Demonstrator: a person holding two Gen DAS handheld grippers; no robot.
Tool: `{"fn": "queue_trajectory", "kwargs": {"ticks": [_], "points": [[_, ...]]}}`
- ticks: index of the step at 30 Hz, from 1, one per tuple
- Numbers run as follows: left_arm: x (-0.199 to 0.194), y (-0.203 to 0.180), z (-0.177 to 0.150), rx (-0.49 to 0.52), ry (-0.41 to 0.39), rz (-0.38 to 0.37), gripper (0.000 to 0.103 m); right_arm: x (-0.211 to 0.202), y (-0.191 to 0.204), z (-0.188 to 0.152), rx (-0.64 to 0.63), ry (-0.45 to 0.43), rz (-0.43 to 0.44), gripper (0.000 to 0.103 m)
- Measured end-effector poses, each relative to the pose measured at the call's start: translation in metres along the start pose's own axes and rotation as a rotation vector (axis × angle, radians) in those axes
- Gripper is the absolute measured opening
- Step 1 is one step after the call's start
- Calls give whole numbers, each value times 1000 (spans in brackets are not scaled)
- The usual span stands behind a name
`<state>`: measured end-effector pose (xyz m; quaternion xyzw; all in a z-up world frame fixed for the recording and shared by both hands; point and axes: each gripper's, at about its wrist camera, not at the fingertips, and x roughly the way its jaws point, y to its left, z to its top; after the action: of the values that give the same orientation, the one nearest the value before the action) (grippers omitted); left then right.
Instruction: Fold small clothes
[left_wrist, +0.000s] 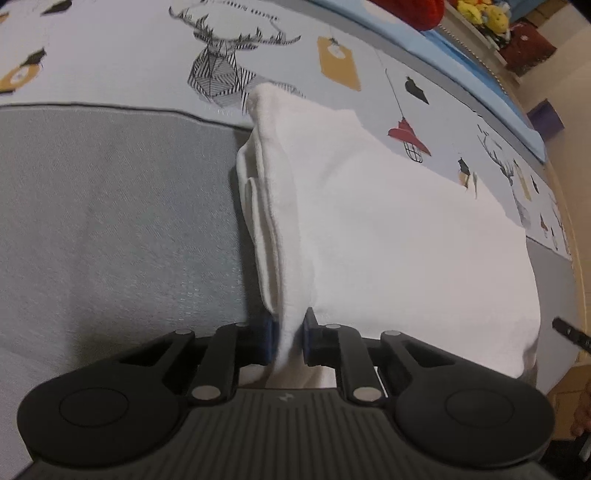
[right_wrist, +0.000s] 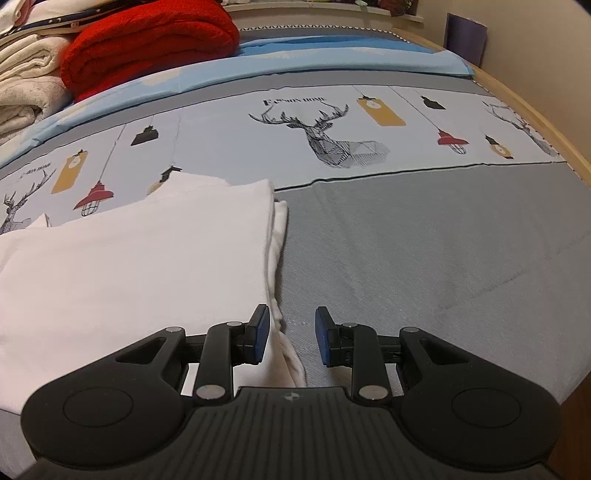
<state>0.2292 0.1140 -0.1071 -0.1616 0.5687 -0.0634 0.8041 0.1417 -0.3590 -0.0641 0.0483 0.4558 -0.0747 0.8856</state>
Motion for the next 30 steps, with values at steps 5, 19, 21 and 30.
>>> {"fn": "queue_trajectory", "kwargs": {"ticks": [5, 19, 21, 30], "points": [[-13, 19, -5, -20, -4, 80, 16, 1, 10, 2, -8, -7, 12, 28], [-1, 35, 0, -80, 36, 77, 38, 1, 13, 2, -17, -4, 10, 28], [1, 30, 0, -56, 33, 74, 26, 1, 11, 3, -12, -3, 8, 28], [-9, 25, -2, -18, -1, 66, 17, 1, 15, 3, -18, -7, 12, 28]]}}
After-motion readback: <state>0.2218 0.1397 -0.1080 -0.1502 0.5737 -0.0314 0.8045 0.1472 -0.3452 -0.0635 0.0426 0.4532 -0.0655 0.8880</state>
